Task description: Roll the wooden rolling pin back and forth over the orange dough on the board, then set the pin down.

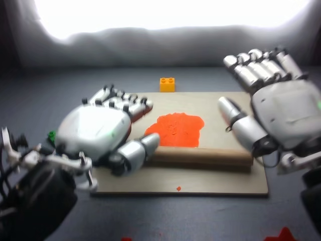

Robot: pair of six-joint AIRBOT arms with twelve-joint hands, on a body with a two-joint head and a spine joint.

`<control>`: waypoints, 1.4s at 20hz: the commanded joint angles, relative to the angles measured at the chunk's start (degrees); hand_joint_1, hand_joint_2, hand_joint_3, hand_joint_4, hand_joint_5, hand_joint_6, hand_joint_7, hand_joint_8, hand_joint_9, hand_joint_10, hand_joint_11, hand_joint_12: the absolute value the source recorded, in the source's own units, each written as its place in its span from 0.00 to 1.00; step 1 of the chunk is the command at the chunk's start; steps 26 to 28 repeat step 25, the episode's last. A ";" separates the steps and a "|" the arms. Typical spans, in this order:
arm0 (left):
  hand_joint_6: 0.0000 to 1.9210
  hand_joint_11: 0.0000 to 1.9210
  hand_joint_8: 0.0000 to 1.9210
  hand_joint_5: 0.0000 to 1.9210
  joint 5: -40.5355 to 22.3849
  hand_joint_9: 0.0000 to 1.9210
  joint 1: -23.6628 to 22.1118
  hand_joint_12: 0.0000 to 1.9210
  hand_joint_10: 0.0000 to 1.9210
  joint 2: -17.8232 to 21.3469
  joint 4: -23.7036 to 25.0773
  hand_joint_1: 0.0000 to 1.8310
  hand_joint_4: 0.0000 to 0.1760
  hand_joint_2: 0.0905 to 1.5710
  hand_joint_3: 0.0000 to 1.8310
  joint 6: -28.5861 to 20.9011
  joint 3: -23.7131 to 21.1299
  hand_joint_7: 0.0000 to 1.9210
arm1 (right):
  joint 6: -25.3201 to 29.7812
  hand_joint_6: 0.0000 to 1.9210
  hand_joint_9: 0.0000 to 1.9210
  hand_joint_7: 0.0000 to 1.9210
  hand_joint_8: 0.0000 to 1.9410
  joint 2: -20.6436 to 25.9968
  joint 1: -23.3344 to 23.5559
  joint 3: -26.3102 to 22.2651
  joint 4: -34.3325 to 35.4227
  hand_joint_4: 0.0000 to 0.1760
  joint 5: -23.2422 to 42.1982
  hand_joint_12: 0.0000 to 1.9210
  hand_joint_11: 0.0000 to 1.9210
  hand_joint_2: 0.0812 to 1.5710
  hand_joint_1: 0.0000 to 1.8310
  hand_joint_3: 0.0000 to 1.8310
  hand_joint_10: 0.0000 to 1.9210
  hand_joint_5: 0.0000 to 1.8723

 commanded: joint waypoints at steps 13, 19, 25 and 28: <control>0.00 0.00 0.00 0.18 14.00 0.15 -15.95 0.32 0.00 10.18 -11.56 0.00 0.00 0.96 0.00 19.78 -8.78 0.19 | 3.95 0.00 0.16 0.19 0.00 16.40 2.83 -12.21 -3.28 0.00 4.16 0.38 0.00 0.98 0.00 0.00 0.00 0.19; 0.00 0.00 0.00 0.18 17.66 0.15 -20.97 0.34 0.00 10.56 -13.93 0.00 0.00 0.96 0.00 23.79 -9.83 0.20 | 2.93 0.00 0.15 0.18 0.00 19.21 8.46 -13.91 10.54 0.00 -0.70 0.38 0.00 0.98 0.00 0.00 0.00 0.19; 0.00 0.00 0.00 0.17 18.65 0.14 -22.53 0.29 0.00 10.83 -14.36 0.00 0.00 0.96 0.00 23.79 -10.82 0.19 | 3.86 0.00 0.16 0.18 0.00 19.51 11.18 -13.47 12.01 0.00 -2.02 0.37 0.00 0.98 0.00 0.00 0.00 0.19; 0.00 0.00 0.00 0.17 18.65 0.14 -22.53 0.29 0.00 10.83 -14.36 0.00 0.00 0.96 0.00 23.79 -10.82 0.19 | 3.86 0.00 0.16 0.18 0.00 19.51 11.18 -13.47 12.01 0.00 -2.02 0.37 0.00 0.98 0.00 0.00 0.00 0.19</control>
